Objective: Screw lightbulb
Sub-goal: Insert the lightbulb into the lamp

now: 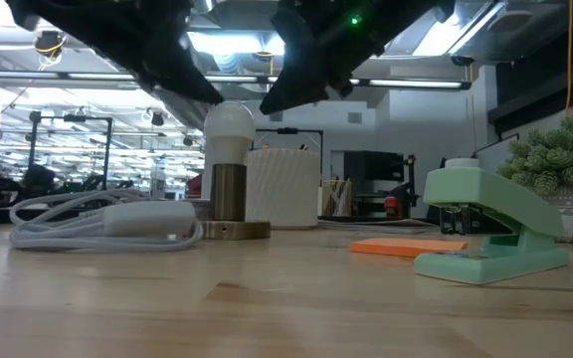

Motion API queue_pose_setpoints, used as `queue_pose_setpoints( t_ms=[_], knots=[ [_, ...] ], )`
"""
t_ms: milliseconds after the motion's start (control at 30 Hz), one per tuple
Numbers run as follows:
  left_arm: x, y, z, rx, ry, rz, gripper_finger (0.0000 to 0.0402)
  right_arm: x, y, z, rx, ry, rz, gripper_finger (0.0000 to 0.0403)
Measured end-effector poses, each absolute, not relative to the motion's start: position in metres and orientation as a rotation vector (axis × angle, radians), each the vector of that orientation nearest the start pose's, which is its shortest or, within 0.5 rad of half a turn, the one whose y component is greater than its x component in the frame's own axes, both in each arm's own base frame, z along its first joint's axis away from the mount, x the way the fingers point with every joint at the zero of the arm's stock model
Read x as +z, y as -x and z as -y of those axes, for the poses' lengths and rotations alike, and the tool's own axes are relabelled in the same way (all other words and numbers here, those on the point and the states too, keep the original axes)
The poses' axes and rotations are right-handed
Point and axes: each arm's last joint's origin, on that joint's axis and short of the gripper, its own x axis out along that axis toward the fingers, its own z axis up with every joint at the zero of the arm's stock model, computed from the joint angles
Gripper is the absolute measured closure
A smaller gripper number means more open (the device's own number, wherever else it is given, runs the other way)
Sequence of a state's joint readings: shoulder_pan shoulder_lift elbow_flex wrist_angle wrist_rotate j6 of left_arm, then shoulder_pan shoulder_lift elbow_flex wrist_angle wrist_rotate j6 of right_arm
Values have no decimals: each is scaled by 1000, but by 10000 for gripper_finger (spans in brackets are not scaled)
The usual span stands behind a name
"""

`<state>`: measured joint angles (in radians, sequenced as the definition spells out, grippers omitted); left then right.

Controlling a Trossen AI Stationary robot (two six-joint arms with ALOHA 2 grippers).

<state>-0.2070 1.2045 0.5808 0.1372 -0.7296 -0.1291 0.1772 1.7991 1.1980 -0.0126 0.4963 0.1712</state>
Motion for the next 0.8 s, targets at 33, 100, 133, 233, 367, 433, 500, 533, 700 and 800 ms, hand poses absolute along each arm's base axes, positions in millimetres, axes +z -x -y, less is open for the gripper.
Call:
queue_pose_setpoints(
  t_ms=[33, 100, 133, 233, 367, 433, 500, 533, 700, 800],
  knots=[
    [217, -234, 32, 529, -97, -398, 400, 219, -388, -55, -369, 46, -548, 396],
    [222, -227, 36, 505, -99, -394, 400, 220, -388, -54, -394, 70, -539, 396],
    [224, -224, 39, 491, -102, -398, 400, 221, -388, -53, -408, 82, -535, 396],
    [226, -218, 46, 429, -69, -411, 400, 221, -389, -47, -422, 92, -535, 396],
    [220, -218, 57, 346, -36, -436, 400, 217, -393, -34, -391, 33, -542, 396],
    [215, -221, 60, 332, -47, -456, 400, 214, -396, -29, -373, 4, -538, 396],
    [208, -224, 62, 332, -58, -485, 400, 213, -398, -26, -363, -6, -535, 396],
    [205, -225, 63, 334, -65, -500, 400, 213, -399, -27, -354, -12, -520, 396],
    [193, -233, 64, 342, -88, -530, 400, 213, -400, -28, -318, -22, -526, 396],
    [192, -236, 64, 346, -106, -512, 400, 212, -400, -29, -287, -33, -529, 396]
  ],
)
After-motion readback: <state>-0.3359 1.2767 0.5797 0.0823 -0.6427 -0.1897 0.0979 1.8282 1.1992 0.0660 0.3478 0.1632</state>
